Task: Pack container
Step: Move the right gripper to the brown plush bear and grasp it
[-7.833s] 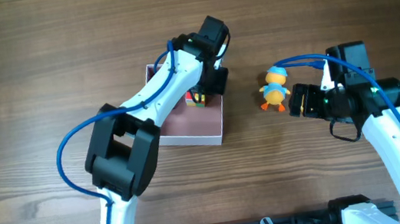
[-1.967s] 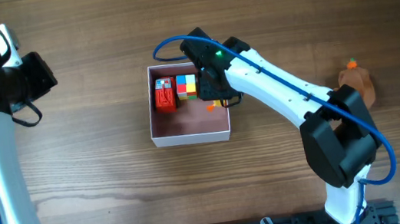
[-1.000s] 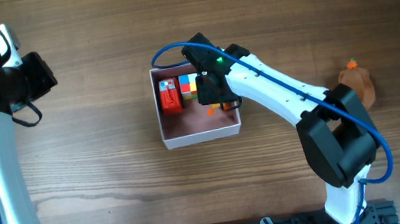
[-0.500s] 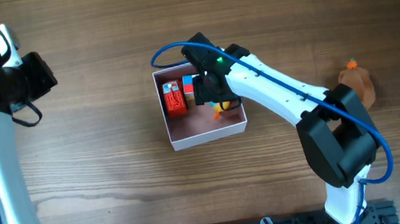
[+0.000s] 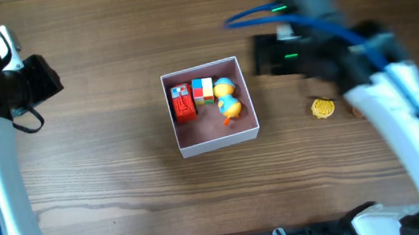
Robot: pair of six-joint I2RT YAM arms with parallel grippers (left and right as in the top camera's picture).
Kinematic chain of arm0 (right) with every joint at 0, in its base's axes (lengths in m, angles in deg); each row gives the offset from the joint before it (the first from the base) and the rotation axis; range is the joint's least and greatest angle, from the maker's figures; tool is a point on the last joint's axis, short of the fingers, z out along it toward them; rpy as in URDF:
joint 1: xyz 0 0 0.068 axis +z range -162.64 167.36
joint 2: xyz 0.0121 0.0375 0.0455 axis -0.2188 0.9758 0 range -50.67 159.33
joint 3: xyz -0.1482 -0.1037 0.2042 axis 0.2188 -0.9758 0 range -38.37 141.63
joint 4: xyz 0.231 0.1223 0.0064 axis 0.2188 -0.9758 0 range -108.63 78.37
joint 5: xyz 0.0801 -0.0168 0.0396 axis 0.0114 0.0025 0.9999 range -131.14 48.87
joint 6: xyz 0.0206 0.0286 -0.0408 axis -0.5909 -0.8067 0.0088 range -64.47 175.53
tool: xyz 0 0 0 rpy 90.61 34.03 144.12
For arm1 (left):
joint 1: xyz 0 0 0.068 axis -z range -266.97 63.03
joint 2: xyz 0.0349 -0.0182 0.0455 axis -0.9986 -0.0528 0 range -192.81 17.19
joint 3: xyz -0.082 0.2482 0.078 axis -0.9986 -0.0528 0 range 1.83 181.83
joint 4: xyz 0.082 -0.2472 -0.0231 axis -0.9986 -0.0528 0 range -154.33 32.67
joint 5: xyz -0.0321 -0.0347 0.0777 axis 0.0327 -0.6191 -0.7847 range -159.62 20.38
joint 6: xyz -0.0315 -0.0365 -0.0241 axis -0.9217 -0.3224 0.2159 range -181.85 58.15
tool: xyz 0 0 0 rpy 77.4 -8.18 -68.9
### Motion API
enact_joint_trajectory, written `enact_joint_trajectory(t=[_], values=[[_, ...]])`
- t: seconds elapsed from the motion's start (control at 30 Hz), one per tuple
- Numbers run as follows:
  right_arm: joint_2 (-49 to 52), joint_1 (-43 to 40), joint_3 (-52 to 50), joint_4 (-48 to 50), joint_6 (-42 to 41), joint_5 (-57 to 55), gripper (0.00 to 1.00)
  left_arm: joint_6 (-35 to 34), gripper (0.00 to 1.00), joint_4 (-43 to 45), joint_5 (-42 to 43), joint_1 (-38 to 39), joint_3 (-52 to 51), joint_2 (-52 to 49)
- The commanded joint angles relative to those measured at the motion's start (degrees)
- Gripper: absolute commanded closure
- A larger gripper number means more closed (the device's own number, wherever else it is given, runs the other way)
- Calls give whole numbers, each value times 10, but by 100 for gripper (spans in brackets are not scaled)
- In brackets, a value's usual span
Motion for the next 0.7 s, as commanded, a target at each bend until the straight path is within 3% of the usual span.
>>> enact_joint_trajectory(t=[0.0, 0.1, 0.27, 0.37, 0.67], values=[[1, -152, -9, -33, 4, 3, 0, 3, 46, 0, 9, -2, -2, -4], [2, -285, -68, -11, 58, 9, 0, 3, 46, 0, 9, -2, -2, -4], [6, -381, -221, 103, 233, 19, 0, 3, 45, 0, 9, -2, -2, -4], [26, -398, -273, 156, 244, 45, 0, 3, 45, 0, 9, -2, -2, -4], [164, -398, -277, 214, 243, 52, 0, 3, 45, 0, 9, -2, -2, -4]])
